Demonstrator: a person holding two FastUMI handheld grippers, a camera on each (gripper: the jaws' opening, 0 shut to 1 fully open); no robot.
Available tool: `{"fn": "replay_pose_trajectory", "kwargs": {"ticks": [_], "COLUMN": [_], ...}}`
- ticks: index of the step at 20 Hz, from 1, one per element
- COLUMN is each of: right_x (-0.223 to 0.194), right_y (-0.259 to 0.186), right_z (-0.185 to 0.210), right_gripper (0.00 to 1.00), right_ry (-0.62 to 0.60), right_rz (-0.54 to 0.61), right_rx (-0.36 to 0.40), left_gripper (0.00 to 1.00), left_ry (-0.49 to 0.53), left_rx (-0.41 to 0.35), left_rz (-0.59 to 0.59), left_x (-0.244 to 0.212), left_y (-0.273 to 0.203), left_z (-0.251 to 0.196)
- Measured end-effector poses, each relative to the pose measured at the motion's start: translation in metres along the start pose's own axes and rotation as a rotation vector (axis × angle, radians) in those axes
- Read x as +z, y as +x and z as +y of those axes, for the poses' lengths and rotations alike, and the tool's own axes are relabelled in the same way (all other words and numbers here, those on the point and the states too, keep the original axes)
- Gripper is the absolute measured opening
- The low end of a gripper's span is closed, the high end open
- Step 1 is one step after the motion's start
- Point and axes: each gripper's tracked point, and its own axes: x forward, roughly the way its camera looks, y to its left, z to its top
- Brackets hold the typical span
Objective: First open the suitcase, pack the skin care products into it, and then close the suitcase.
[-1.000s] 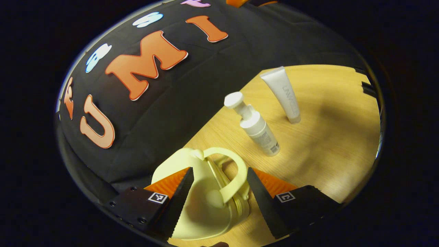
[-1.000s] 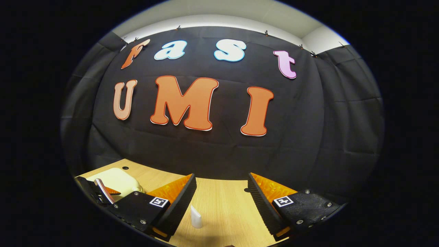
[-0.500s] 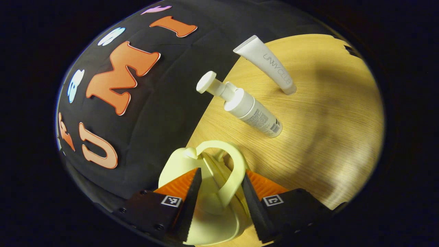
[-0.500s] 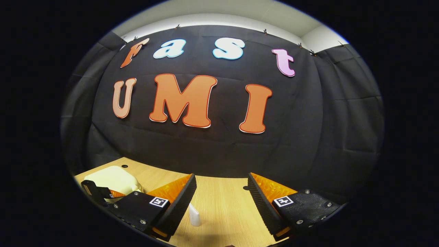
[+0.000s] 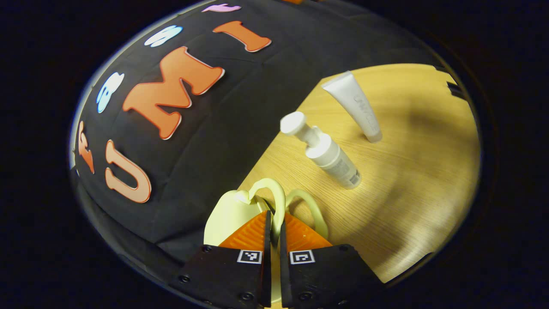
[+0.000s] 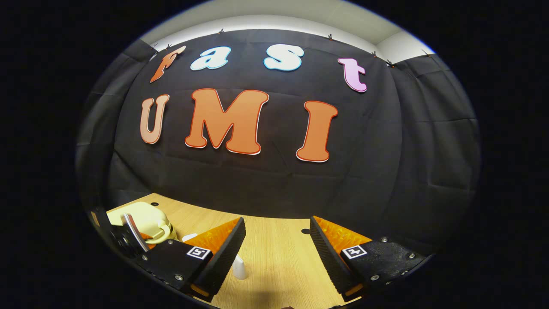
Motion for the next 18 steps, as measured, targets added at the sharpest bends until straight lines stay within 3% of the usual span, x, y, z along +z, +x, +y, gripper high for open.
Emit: {"fn": "replay_pose_trajectory", "kwargs": {"ticks": [7,12,18], "right_x": [-0.014,-0.028,-0.043], "right_y": [-0.002,-0.009,-0.014], "right_z": [0.02,0.047,0.093], "right_gripper": [0.96,0.96,0.96], "right_ry": [-0.015,-0.009,0.042], "right_rz": [0.03,0.069,0.144], "right_rx": [0.093,0.18,0.165], "left_gripper": [0.09,0.09,0.09], "left_ry": [-0.305,-0.432,-0.601], "left_rx": [0.087,0.157,0.22], "left_rz": [-0.021,-0.037,-0.065], "left_x": [0.007,0.0,-0.029], "left_y": [-0.025,-0.041,-0.049], "left_z": [0.084,0.131,0.193]}}
